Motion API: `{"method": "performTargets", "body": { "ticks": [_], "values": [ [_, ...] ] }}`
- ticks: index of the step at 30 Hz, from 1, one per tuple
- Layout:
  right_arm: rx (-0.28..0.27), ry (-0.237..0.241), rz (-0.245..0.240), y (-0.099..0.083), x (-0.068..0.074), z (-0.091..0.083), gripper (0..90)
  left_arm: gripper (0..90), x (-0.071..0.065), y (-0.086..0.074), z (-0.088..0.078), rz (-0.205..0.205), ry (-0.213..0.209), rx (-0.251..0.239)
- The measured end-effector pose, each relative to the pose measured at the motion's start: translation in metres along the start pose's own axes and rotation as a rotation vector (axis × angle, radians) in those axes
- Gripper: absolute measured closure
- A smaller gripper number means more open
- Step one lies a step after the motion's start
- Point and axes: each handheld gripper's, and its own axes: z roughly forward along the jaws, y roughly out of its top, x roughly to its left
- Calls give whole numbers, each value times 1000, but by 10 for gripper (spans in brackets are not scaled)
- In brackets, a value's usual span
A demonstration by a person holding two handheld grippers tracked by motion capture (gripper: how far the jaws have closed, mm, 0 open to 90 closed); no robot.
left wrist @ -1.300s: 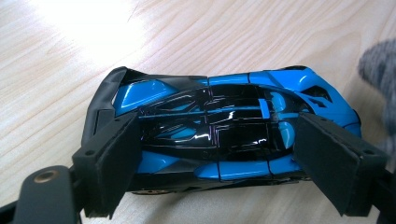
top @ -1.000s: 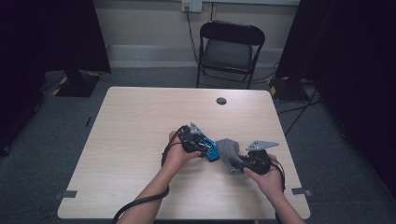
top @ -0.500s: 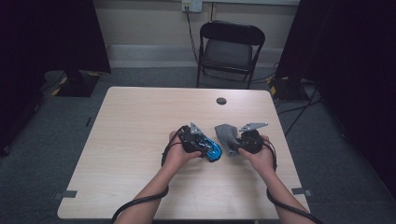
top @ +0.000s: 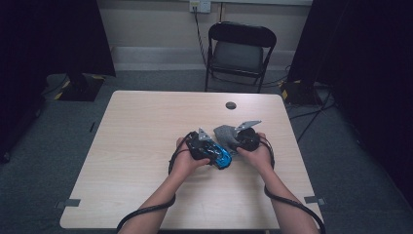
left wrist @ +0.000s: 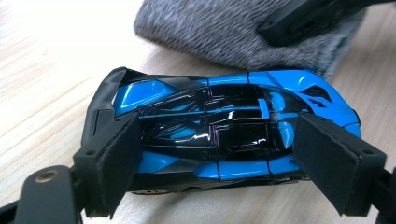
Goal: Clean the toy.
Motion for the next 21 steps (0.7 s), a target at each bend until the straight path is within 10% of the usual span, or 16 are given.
{"method": "performTargets", "body": {
  "ticks": [6, 11, 21],
  "values": [
    [-19, -41, 48, 2, -1, 4, 531, 158, -1, -2, 0, -2, -2, -14],
    [-58, -71, 188, 0, -2, 2, 488, 158, -3, 0, 0, 5, -2, -6],
    [-26, -114, 196, -3, 4, 16, 617, 157, -3, -1, 0, 1, -6, -13]
  ]
}}
